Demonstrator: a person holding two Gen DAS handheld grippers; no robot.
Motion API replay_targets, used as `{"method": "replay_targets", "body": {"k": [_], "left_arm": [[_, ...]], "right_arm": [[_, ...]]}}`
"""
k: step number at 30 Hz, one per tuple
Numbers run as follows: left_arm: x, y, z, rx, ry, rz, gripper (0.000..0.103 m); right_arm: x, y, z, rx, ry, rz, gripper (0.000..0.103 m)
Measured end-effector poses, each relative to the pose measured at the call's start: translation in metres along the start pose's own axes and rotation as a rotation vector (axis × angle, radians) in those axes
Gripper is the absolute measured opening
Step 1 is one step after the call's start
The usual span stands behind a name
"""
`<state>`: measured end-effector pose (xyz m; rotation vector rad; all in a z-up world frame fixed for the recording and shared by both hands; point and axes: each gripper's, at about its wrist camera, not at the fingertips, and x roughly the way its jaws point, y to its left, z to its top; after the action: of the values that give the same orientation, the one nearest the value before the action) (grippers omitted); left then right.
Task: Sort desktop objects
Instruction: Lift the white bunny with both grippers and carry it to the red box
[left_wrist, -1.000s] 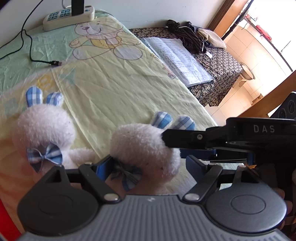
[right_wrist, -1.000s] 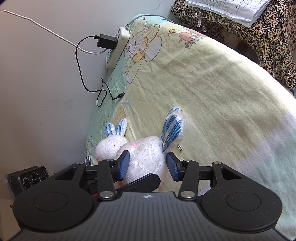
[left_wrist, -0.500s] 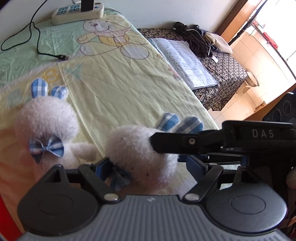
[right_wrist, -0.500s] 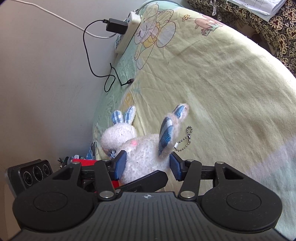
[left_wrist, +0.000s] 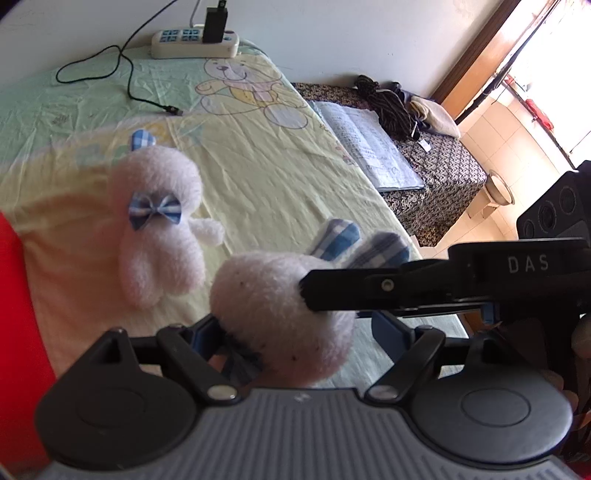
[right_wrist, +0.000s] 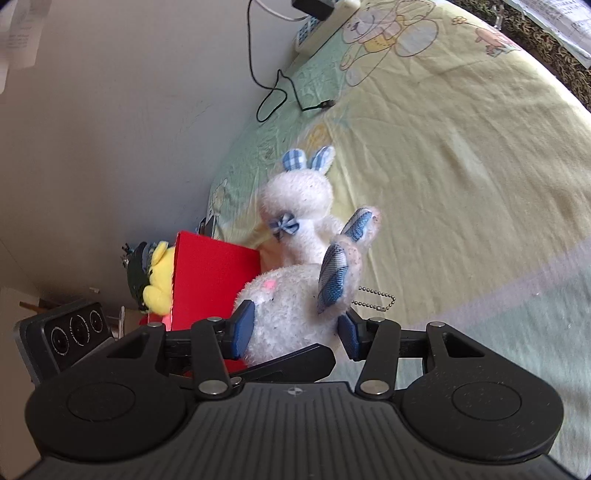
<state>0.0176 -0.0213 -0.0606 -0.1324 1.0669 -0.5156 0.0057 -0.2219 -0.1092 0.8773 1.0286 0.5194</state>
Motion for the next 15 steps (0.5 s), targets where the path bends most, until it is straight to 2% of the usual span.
{"method": "replay_targets", "body": {"k": [7, 15], "left_arm": [[-0.04, 0.015, -0.038, -0.076, -0.037, 0.02, 0.085], [-0.087, 0.04, -0.084, -0.138, -0.058, 0.041, 0.085]], "right_arm": [[0.016, 0.033, -0.024, -0.125, 0.096, 0.018, 0.051], [0.047, 0.072, -0.052, -0.208, 0.227, 0.042, 0.051]]}}
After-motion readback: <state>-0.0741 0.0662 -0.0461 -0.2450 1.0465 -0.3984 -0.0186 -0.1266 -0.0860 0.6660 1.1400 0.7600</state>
